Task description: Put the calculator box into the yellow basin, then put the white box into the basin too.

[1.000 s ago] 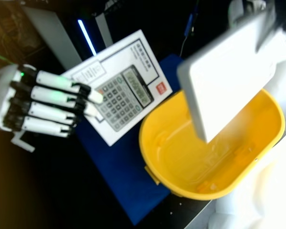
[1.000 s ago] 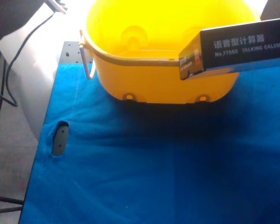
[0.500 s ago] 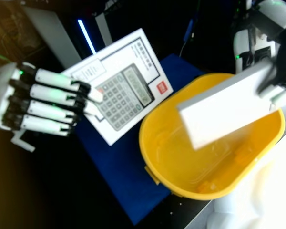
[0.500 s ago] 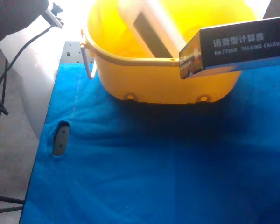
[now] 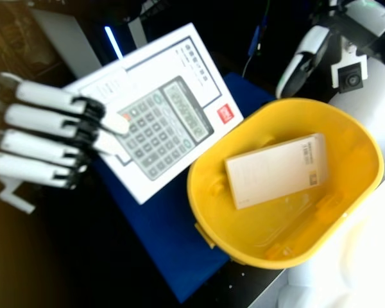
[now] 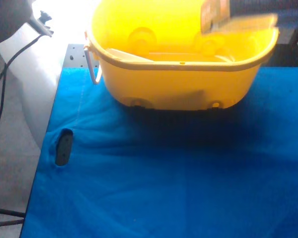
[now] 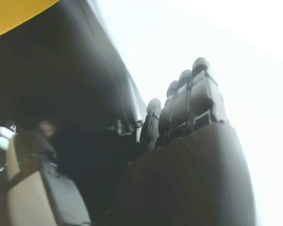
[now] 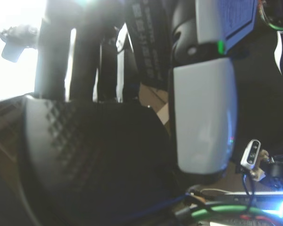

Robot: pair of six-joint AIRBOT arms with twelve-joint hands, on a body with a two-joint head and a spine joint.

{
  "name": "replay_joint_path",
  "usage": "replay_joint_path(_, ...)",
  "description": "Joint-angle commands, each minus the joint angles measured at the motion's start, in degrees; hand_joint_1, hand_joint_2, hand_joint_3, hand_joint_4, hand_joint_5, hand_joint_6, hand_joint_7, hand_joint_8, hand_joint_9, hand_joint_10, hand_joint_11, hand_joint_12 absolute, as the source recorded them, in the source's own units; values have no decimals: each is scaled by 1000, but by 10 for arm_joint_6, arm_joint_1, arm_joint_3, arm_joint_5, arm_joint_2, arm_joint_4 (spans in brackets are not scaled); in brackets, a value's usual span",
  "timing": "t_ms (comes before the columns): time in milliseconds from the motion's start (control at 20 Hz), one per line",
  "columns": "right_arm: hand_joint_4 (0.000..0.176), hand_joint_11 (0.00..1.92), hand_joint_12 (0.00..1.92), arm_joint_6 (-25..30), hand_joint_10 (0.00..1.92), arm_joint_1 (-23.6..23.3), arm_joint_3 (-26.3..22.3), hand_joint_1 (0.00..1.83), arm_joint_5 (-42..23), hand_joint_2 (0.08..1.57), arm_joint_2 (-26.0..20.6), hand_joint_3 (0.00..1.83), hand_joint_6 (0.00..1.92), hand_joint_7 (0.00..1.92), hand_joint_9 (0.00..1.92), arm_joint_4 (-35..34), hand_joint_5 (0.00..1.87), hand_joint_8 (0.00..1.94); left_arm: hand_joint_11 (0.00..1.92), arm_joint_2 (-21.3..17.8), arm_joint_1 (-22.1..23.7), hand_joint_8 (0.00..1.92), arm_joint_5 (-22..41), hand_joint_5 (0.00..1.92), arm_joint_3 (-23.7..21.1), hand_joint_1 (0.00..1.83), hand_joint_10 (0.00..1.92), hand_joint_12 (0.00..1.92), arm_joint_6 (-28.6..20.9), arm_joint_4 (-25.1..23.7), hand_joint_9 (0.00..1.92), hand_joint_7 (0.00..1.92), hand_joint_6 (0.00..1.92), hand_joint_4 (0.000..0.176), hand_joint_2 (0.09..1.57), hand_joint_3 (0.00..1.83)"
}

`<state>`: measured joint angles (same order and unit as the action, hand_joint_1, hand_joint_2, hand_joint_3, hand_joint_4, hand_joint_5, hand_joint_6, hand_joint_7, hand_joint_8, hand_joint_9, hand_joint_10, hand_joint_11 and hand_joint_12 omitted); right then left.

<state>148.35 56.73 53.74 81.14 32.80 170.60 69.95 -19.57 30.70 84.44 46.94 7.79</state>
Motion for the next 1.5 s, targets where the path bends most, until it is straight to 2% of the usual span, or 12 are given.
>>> replay_joint_path(0, 0, 964, 1921, 3, 1679, -13, 8, 1166, 70, 1105, -5, 0, 970, 1002, 995, 20, 1001, 1437, 0, -4, 0, 9, 74, 392, 0, 567, 14, 498, 1, 11, 70, 136, 17, 28, 881, 2)
replay_joint_path(50, 0, 964, 1921, 2, 1679, -25, 15, 1170, 68, 1103, -5, 0, 963, 1001, 994, 20, 1006, 1437, 0, -4, -6, 5, 76, 470, 0, 560, 31, 828, 9, 21, 115, 184, 31, 8, 885, 1)
replay_joint_path(100, 0, 966, 1921, 2, 1675, -33, 21, 1166, 68, 1113, -4, 2, 1008, 1004, 997, 20, 977, 1434, 0, -4, -9, 2, 77, 507, -2, 559, 33, 983, 20, 29, 124, 197, 35, 2, 904, 4)
replay_joint_path(250, 0, 965, 1921, -10, 1674, -79, 35, 1166, 41, 1113, 0, 2, 1007, 1002, 995, 20, 977, 1433, 0, -15, -19, 13, 91, 560, -16, 549, 61, 1094, 32, 44, 225, 300, 30, 0, 917, 1)
replay_joint_path(350, 0, 962, 1921, -26, 1678, -147, 56, 1171, -14, 1102, 26, 0, 959, 1000, 992, 20, 1009, 1436, 0, -36, -41, 0, 111, 585, -33, 631, 51, 1187, 36, 59, 203, 290, 24, 0, 914, 1)
replay_joint_path(450, 0, 962, 1921, -26, 1678, -188, 89, 1171, -57, 1103, 64, 0, 967, 1000, 993, 20, 1003, 1436, 0, -58, -67, 13, 137, 597, -56, 605, 84, 1394, 41, 74, 258, 329, 17, 0, 945, 4)
replay_joint_path(500, 0, 965, 1921, -26, 1674, -198, 98, 1166, -72, 1113, 74, 2, 1007, 1002, 995, 20, 977, 1433, 0, -66, -70, 9, 145, 638, -65, 637, 252, 1540, 48, 77, 276, 418, 21, 0, 951, 1)
replay_joint_path(600, 0, 965, 1921, -26, 1676, -217, 109, 1168, -100, 1106, 88, 0, 976, 1002, 995, 20, 997, 1435, 0, -77, -70, 7, 158, 658, -81, 701, 574, 1542, 66, 83, 167, 450, 28, 0, 942, 0)
replay_joint_path(650, 0, 966, 1921, -26, 1674, -226, 115, 1165, -107, 1114, 95, 3, 1012, 1004, 997, 20, 973, 1433, 0, -79, -70, 7, 163, 675, -83, 726, 640, 1516, 66, 84, 138, 457, 37, 0, 939, 0)
replay_joint_path(950, 0, 965, 1921, -29, 1675, -278, 159, 1166, -162, 1113, 146, 2, 1007, 1002, 995, 20, 977, 1433, 0, -89, -75, 0, 178, 703, -94, 699, 713, 1533, 66, 90, 111, 431, 38, 0, 958, 0)
replay_joint_path(1100, 0, 966, 1921, -29, 1674, -306, 193, 1166, -197, 1113, 201, 2, 1007, 1003, 996, 20, 977, 1433, 0, -100, -80, 9, 190, 675, -103, 707, 773, 1599, 66, 96, 96, 460, 24, 0, 951, 0)
replay_joint_path(1450, 0, 962, 1921, -29, 1678, -314, 217, 1170, -212, 1104, 250, 0, 968, 1001, 993, 20, 1002, 1436, 0, -102, -80, 0, 201, 717, -113, 729, 808, 1667, 66, 92, 55, 441, 38, 0, 955, 0)
